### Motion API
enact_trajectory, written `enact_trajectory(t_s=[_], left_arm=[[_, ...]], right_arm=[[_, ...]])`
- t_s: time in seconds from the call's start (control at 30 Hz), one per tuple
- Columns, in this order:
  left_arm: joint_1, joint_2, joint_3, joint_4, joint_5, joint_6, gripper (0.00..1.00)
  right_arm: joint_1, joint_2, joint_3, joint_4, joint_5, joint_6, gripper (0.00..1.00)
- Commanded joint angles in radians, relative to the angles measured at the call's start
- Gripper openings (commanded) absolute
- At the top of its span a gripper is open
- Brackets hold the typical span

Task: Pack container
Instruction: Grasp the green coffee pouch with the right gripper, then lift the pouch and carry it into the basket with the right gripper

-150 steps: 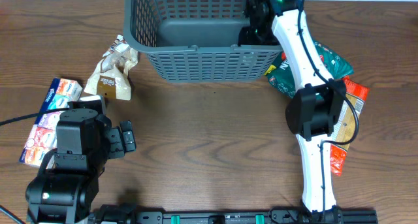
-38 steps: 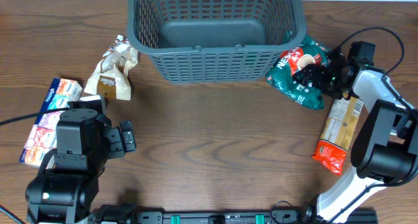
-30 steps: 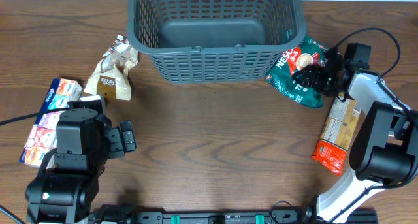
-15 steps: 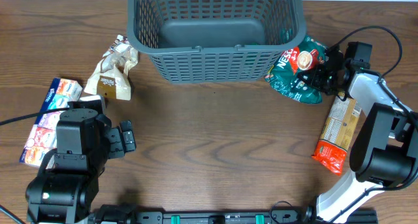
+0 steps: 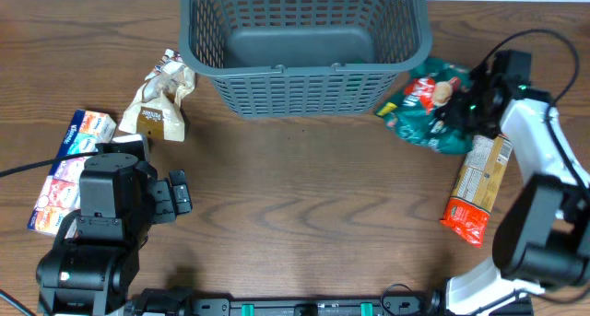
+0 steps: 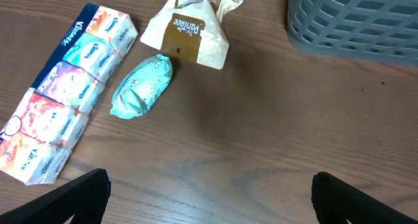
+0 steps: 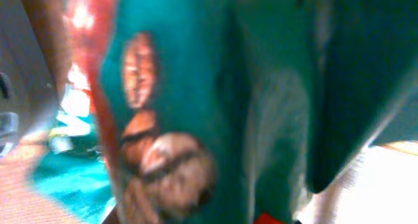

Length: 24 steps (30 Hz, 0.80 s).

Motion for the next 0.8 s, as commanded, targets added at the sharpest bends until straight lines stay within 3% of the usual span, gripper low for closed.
enact_trajectory(t_s=[0.0,0.27,0.53,0.77], left_arm=[[0.005,-0.002,0.018,0.001,-0.012,0.005,0.98],[0.005,-0.002,0.018,0.0,-0.012,0.005,0.98],[0.005,-0.002,0.018,0.0,-0.012,0.005,0.99],[0.005,-0.002,0.018,0.0,-0.012,0.005,0.99]], right_arm=[[0.001,-0.16,0.132,0.0,0.109,0.026,0.01],[0.001,-0.291,0.274,-0.057,0.23,0.04,0.01],[0.06,-0.364,0.442,-0.003,0.221,0.001,0.01],[0.248,-0.367,0.581,0.079,-0.013,-0.185,0.01]])
